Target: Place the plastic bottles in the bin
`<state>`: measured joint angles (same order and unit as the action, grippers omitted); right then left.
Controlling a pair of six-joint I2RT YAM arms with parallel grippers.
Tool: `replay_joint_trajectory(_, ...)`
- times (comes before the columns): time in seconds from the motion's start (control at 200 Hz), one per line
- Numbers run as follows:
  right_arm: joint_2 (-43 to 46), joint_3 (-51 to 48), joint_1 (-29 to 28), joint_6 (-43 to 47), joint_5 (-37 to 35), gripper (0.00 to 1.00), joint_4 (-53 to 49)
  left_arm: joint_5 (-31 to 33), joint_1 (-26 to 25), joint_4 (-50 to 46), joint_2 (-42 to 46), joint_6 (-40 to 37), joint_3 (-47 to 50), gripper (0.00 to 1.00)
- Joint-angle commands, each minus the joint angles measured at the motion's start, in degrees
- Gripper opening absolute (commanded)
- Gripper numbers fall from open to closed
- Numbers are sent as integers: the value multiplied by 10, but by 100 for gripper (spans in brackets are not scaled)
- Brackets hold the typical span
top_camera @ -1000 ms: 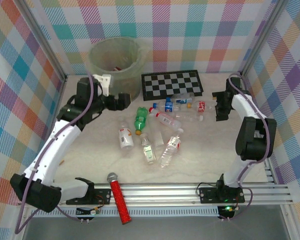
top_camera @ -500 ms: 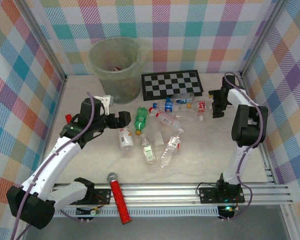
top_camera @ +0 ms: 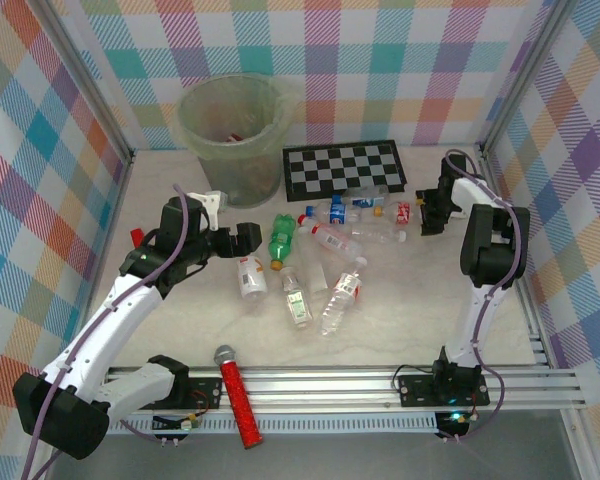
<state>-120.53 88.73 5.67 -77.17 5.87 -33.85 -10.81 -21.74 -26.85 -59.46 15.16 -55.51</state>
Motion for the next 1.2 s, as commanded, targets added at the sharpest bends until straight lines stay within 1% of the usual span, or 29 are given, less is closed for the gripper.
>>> replay_joint_trajectory(0.0,-9,19,3,-6,-2,72,-7,5,-5,-3,-3,-15,-9,100)
replay_joint_trajectory(0.065,-8,22,3,-7,-6,69,-10,6,-5,-6,-7,-20,-14,100)
replay_joint_trajectory(0.205,-7,35,7,-6,-6,67,-21,7,-5,-11,-15,-28,-27,100)
replay_joint_trajectory(0.33,8,37,12,-8,-7,63,-22,5,-5,-15,-20,-31,-37,100)
replay_joint_trajectory(0.42,35,30,18,-1,-8,62,-25,5,-5,-19,-19,-33,-42,100)
replay_joint_trajectory(0.54,92,2,27,13,-19,60,-21,-2,-5,-20,-20,-33,-48,100)
replay_joint_trajectory(0.71,173,-40,30,85,-21,57,-34,-54,-8,-7,-45,-29,-61,100)
replay_joint_trajectory(0.775,202,-58,27,145,-7,55,-31,-73,-18,-9,-61,-38,-74,100)
replay_joint_trajectory(0.82,222,-63,20,177,-14,54,-46,-83,-27,-11,-73,-46,-85,100)
replay_joint_trajectory(0.935,276,-83,-9,258,-11,55,-54,-131,-50,2,-101,-52,-105,100)
replay_joint_trajectory(0.985,296,-88,-30,301,-4,55,-58,-151,-60,16,-111,-47,-109,100)
replay_joint_trajectory(1.115,326,-73,-112,411,-10,53,-95,-186,-89,50,-134,-37,-115,100)
replay_joint_trajectory(1.195,336,-66,-165,447,-2,51,-104,-190,-107,65,-149,-33,-119,100)
